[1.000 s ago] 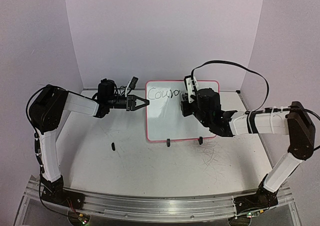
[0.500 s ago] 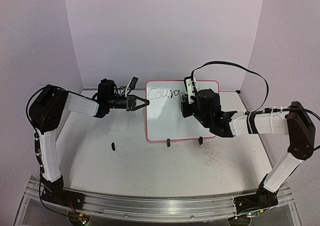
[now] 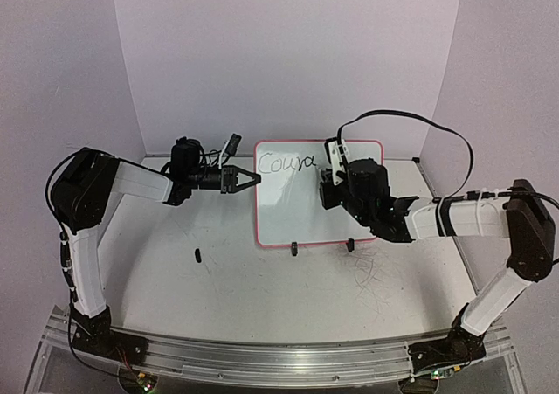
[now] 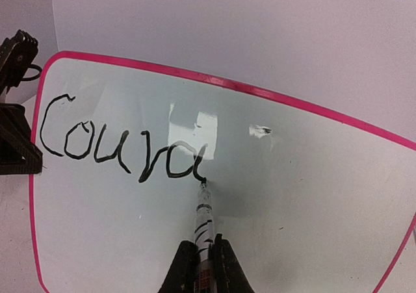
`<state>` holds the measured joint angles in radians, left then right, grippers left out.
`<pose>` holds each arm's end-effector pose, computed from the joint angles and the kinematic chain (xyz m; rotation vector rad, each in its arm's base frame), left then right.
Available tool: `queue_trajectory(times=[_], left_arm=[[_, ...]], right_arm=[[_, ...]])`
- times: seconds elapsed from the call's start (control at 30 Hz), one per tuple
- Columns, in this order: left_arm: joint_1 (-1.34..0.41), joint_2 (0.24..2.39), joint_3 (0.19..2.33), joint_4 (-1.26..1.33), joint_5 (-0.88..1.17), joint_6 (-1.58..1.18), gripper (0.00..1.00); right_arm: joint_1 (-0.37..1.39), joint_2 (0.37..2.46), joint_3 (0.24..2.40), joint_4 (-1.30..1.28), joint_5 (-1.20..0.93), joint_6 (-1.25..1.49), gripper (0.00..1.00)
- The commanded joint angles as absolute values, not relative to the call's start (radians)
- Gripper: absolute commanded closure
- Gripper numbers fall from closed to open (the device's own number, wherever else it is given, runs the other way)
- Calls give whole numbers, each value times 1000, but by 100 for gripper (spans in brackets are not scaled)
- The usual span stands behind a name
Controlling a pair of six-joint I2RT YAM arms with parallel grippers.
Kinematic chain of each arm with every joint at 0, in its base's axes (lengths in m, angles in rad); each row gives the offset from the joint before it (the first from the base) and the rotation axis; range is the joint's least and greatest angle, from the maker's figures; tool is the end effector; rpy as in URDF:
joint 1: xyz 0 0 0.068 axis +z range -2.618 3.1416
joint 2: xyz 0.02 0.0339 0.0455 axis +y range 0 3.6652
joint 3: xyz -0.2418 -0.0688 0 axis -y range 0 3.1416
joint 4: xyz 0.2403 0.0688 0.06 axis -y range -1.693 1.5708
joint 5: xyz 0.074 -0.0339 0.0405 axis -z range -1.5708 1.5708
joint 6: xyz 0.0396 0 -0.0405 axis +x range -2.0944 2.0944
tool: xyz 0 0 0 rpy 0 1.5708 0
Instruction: Write a sentence on the whiteboard
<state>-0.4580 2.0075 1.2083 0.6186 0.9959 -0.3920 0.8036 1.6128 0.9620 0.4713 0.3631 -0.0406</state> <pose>0.3681 -0.2185 0.1850 0.8450 1.7113 -1.4586 0.2648 0.2544 0.2374 -0.4654 1.6814 0.2422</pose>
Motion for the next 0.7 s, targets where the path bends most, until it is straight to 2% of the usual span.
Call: queue_trajectory(times=[0.0, 0.67], left_arm=[[-474, 1952, 1220, 622, 1042, -388, 100], [-474, 1950, 1220, 622, 1044, -388, 100]], right_arm=[[802, 1536, 952, 475, 371, -38, 100], [774, 1601, 994, 495, 402, -18, 100]])
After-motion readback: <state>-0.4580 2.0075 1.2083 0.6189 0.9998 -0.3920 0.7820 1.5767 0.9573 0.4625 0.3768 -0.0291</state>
